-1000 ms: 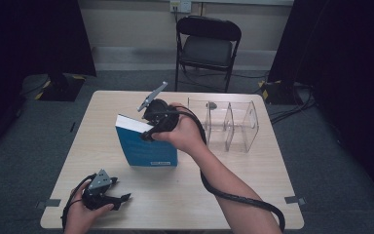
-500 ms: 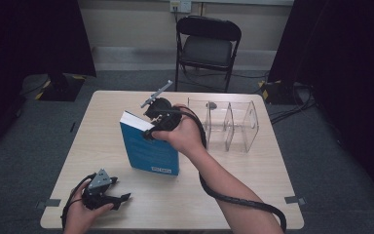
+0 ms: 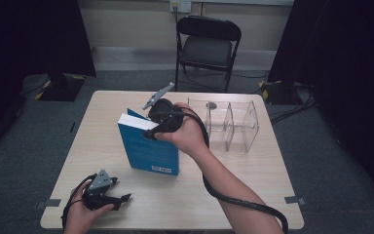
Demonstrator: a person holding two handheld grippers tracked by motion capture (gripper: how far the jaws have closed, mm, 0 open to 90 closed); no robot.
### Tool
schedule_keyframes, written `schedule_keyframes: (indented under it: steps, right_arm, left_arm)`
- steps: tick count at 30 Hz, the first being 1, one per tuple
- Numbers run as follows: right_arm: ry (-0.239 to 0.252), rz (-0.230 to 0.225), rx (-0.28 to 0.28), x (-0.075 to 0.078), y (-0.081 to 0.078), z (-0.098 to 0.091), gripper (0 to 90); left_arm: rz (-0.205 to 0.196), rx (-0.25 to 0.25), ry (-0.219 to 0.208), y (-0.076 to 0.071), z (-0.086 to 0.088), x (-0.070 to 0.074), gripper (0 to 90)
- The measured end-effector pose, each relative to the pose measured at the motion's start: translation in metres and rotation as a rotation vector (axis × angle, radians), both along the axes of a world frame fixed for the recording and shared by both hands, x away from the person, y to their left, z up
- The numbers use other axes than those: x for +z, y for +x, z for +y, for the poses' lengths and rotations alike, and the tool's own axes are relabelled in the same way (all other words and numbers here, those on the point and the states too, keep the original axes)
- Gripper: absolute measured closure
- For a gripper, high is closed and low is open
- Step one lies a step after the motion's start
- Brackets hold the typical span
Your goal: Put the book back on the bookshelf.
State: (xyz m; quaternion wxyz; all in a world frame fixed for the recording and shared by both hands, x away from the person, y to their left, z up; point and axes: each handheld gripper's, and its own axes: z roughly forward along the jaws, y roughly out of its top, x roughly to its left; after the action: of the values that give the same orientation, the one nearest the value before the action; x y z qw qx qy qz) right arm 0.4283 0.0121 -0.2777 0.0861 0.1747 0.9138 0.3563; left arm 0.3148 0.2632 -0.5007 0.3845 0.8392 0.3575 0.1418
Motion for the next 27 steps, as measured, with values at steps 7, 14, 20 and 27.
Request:
schedule_keyframes:
  steps: [7, 14, 20, 27]
  right_arm:
    - [0.033, 0.001, -0.003, -0.005, 0.007, -0.013, 48.2]
    - [0.073, 0.025, -0.017, -0.01, 0.011, -0.024, 46.3]
    - [0.088, 0.044, -0.027, -0.014, 0.012, -0.027, 43.4]
    - [0.052, 0.051, -0.017, -0.017, 0.013, -0.033, 37.8]
  left_arm:
    - [-0.005, -0.002, 0.003, 0.0, 0.0, 0.0, 17.7]
    - [-0.003, -0.002, 0.001, 0.0, -0.001, 0.0, 17.6]
    - [-0.005, -0.002, -0.007, 0.0, -0.001, -0.001, 17.3]
    - [-0.004, -0.002, -0.007, 0.0, 0.0, -0.001, 17.4]
